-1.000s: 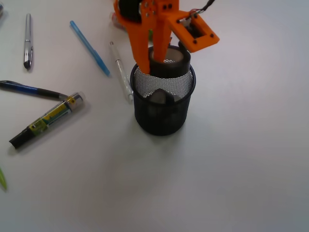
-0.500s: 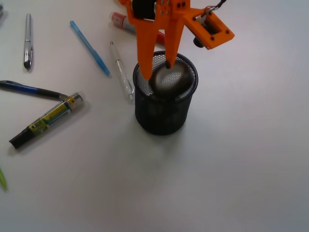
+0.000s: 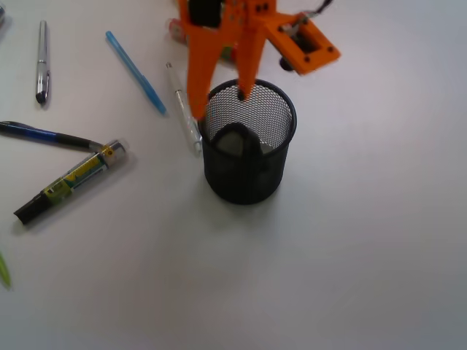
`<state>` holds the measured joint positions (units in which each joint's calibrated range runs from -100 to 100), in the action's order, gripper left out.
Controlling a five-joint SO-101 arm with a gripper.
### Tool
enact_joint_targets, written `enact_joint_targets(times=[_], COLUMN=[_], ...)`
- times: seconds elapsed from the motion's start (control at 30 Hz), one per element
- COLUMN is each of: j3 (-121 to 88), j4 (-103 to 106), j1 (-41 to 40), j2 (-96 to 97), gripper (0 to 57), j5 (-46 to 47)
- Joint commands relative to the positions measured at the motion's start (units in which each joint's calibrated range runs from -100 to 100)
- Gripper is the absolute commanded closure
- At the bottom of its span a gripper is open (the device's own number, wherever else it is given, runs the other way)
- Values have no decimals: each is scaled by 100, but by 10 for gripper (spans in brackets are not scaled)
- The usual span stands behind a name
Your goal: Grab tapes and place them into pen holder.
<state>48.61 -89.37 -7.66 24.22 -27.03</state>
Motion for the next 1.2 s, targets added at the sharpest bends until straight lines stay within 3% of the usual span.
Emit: enact_joint_targets(times=[0.0, 0.17, 0.3, 0.47, 0.6, 0.77, 0.9, 1.17], j3=[12, -1618, -3828, -7777, -11011, -13366, -14254, -14272], j4=[-1019, -1010, -459, 1859, 3609, 3889, 3662, 2953], j1=[366, 358, 246, 291, 553, 553, 613, 470], j2=[-1499, -3454, -4984, -7313, -9260, -11351, -12413, -12116], gripper=[313, 322, 435, 568, 572, 572, 572, 572], j5=[562, 1524, 2325, 3223, 3165, 2955, 2940, 2779])
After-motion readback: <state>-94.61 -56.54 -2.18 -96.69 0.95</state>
